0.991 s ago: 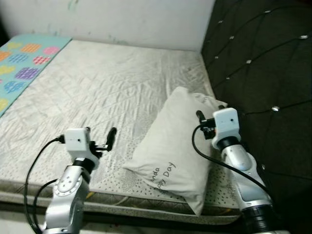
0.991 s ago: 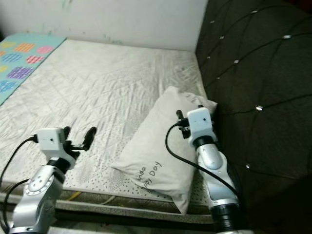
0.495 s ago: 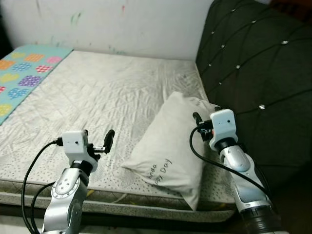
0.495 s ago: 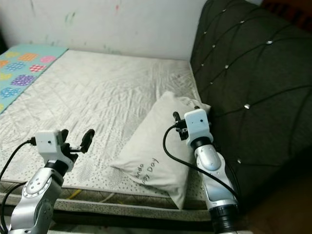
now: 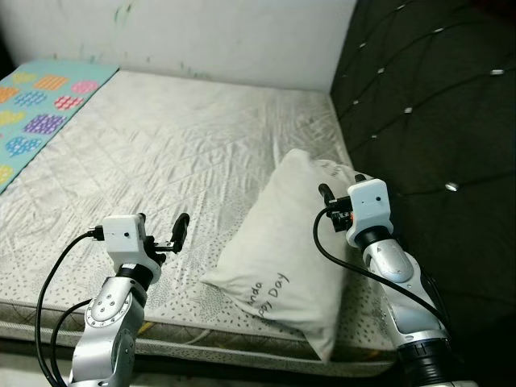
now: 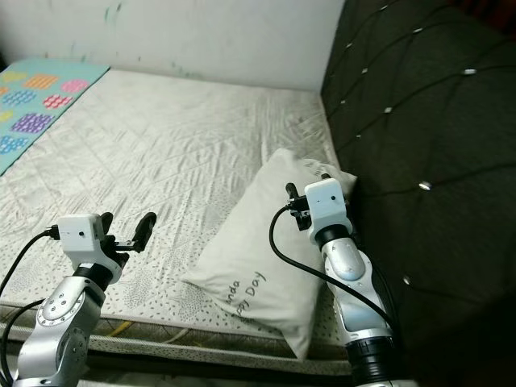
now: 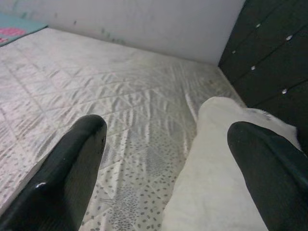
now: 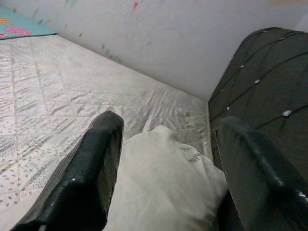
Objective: Clean up the room
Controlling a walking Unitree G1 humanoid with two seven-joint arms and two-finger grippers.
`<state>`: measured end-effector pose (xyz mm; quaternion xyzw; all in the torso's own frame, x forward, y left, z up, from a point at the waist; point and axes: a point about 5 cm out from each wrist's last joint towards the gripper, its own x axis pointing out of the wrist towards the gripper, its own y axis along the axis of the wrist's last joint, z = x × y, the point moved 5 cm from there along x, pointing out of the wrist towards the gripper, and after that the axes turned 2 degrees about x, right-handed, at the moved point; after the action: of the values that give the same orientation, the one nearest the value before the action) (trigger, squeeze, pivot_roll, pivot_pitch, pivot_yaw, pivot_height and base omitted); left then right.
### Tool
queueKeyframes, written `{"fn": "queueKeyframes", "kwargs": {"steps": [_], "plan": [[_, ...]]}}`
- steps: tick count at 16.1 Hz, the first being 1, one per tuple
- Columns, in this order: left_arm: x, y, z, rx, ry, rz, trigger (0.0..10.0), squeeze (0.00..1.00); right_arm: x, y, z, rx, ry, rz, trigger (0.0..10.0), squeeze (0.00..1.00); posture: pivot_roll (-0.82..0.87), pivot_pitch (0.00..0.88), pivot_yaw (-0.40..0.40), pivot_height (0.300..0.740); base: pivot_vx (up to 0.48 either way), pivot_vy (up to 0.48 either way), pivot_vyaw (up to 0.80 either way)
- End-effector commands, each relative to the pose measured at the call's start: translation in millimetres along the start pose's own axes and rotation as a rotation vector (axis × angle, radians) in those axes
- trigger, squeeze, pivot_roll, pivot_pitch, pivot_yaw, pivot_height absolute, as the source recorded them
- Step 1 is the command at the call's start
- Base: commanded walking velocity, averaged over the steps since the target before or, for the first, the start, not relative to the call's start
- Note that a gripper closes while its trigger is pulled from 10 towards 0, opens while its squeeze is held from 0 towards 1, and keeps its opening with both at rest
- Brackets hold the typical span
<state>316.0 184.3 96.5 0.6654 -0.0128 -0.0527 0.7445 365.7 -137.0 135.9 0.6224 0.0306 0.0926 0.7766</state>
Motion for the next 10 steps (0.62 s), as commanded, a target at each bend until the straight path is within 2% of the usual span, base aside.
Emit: {"fn": "queueKeyframes", "kwargs": {"steps": [1,5,10], "plan": [[1.9,3.0,5.9,0.002,-0.024,0.009,10.0,0.00,-1.1,-2.7,5.4,-0.004,-0.011,-0.006,10.0,0.00,-0.15,0.000,-0.062,0.740,0.259,0.000,0.00],[1.3,3.0,5.6,-0.001,-0.026,0.006,10.0,0.00,-2.1,-3.7,4.7,-0.004,-0.010,-0.010,10.0,0.00,-0.15,0.000,-0.060,0.740,0.268,0.000,0.00],[1.2,0.6,3.2,0.004,-0.009,-0.006,10.0,0.00,-3.6,-10.9,2.3,-0.012,0.001,-0.042,10.0,0.00,-0.15,0.000,-0.058,0.740,0.000,0.000,0.00]]}}
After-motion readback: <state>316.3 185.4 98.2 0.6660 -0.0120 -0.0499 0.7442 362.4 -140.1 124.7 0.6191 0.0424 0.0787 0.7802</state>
